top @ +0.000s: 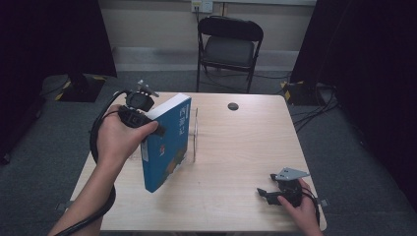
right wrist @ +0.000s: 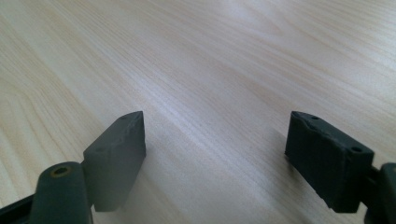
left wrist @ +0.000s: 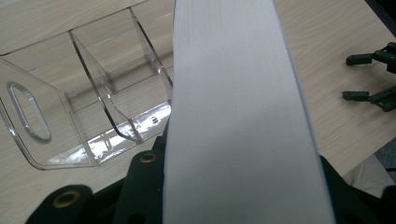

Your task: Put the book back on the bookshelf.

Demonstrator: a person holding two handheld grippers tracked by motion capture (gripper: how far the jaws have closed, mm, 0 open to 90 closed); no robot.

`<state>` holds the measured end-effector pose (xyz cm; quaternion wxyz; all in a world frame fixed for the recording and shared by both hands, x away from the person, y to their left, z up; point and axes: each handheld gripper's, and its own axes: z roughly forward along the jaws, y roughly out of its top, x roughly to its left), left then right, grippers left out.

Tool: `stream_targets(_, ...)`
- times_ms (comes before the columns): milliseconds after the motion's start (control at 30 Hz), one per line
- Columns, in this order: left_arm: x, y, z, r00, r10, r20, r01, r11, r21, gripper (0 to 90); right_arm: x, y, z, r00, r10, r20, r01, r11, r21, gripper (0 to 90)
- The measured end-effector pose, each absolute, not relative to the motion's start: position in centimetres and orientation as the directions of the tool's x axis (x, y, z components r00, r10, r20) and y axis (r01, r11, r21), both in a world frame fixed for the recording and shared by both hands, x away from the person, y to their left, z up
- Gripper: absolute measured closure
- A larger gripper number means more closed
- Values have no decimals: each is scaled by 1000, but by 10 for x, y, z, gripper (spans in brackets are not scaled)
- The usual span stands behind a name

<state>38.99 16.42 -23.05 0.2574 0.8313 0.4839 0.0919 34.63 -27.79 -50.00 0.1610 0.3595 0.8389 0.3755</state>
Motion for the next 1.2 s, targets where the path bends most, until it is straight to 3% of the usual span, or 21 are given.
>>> stream_targets(1200,414,141,-234,470,876,-110,779,-353,519,626,346,-278,-500,-689,725,-1,482,460,746,196)
